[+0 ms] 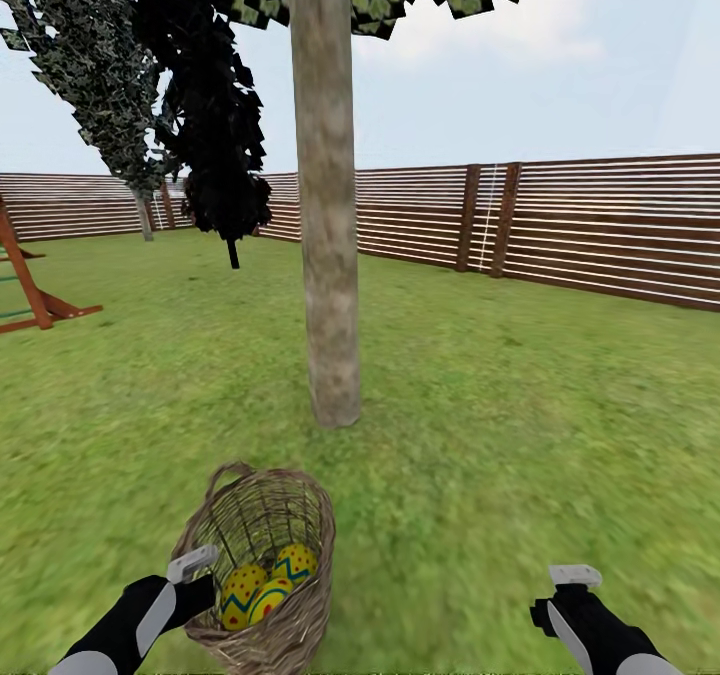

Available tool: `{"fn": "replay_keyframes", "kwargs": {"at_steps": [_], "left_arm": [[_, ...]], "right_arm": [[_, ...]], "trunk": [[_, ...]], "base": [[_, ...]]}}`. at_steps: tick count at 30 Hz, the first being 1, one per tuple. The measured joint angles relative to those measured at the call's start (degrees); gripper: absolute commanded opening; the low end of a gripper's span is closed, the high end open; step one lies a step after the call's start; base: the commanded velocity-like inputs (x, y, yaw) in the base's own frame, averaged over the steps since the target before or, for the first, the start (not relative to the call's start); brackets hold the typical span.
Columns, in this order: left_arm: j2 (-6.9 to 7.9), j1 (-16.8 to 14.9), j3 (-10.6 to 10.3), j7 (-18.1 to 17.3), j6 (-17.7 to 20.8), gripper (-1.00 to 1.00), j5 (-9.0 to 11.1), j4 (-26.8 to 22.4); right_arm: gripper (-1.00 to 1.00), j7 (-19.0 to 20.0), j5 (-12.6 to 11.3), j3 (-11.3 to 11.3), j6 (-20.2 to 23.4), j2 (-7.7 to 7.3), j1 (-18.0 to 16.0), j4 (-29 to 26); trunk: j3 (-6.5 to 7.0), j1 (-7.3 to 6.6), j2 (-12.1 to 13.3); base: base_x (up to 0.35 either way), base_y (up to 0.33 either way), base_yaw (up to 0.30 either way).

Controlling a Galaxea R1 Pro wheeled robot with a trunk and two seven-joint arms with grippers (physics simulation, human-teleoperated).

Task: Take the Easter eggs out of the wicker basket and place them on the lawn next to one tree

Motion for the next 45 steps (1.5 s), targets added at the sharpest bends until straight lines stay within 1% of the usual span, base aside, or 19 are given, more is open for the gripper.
{"fn": "replay_keyframes", "kwargs": {"at_steps": [4, 13, 16, 18, 19, 21, 22, 23, 30, 31, 32, 33, 45], "left_arm": [[0.0, 0.0, 0.0, 0.0, 0.0, -1.0, 0.0, 0.0], [0.0, -0.01, 0.0, 0.0, -0.04, -1.0, 0.08, -0.01], [0.01, -0.11, -0.07, 0.06, 0.18, -1.0, -0.1, -0.13], [0.01, -0.1, -0.04, 0.08, 1.24, -1.0, -0.29, -1.26], [0.01, -0.1, -0.07, 0.08, 1.01, -1.0, -0.15, -1.44], [0.02, -0.1, 0.04, 0.1, 2.73, -1.0, -0.49, -2.87], [0.02, -0.09, 0.0, 0.07, 2.77, -1.0, -0.36, -3.27], [0.02, -0.1, 0.21, 0.05, 3.61, -1.0, -0.54, -3.94], [0.02, -0.1, 0.22, 0.05, 3.63, -1.0, -0.55, -3.96], [0.02, -0.1, 0.22, 0.05, 3.63, 1.0, -0.55, -3.96], [-0.04, -0.03, 0.06, -0.06, 0.01, 1.0, 0.62, -0.6], [-0.06, -0.02, 0.04, -0.02, -0.1, 1.0, 0.38, -0.15], [-0.05, -0.02, 0.04, -0.01, -0.11, 1.0, 0.36, -0.13]], "right_arm": [[1.0, 0.01, 0.0, 0.0, 0.0, 0.01, 0.0, 0.0], [1.0, -0.01, 0.01, 0.0, 0.0, -0.01, 0.0, 0.0], [1.0, -0.01, 0.0, 0.0, 0.0, 0.0, 0.0, 0.01], [1.0, -0.01, 0.0, 0.0, 0.0, 0.01, 0.0, 0.0], [1.0, -0.03, 0.01, 0.0, 0.0, 0.01, 0.0, 0.0], [1.0, -0.02, 0.01, 0.0, 0.0, 0.02, 0.0, 0.0], [1.0, -0.02, 0.01, 0.0, 0.0, 0.02, 0.0, 0.03], [1.0, -0.01, 0.0, 0.0, 0.0, 0.02, 0.0, 0.03], [1.0, -0.02, 0.01, 0.0, 0.0, 0.02, -0.01, 0.08], [1.0, -0.04, 0.01, 0.0, 0.0, 0.02, -0.01, 0.09], [1.0, -0.04, 0.01, 0.0, 0.0, 0.01, 0.0, 0.09], [1.0, -0.05, 0.01, 0.0, 0.0, 0.01, 0.0, 0.09], [1.0, -0.02, 0.0, 0.0, 0.0, 0.11, 0.0, 0.1]], "trunk": [[-0.72, 0.88, -1.6], [-0.72, 0.88, -1.62], [-1.24, 1.5, -2.84], [-1.6, 1.94, -3.64], [-1.78, 2.16, -4.04], [-2.14, 2.61, -4.84], [-2.32, 2.83, -5.24], [-2.49, 3.05, -5.64], [-2.5, 3.06, -5.65], [-2.5, 3.06, -5.65], [-2.51, 3.08, -5.63], [-2.51, 3.08, -5.63], [-2.51, 3.08, -5.63]], "base": [[0.0, 0.0, 0.0], [0.0, 0.0, 0.0], [0.0, 0.0, 0.0], [0.0, 0.0, 0.0], [0.0, 0.0, 0.0], [0.0, 0.0, 0.0], [0.0, 0.0, 0.0], [0.0, 0.0, 0.0], [0.0, 0.0, 0.0], [0.0, 0.0, 0.0], [0.0, 0.0, 0.0], [0.0, 0.0, 0.0], [0.0, 0.0, 0.0]]}}
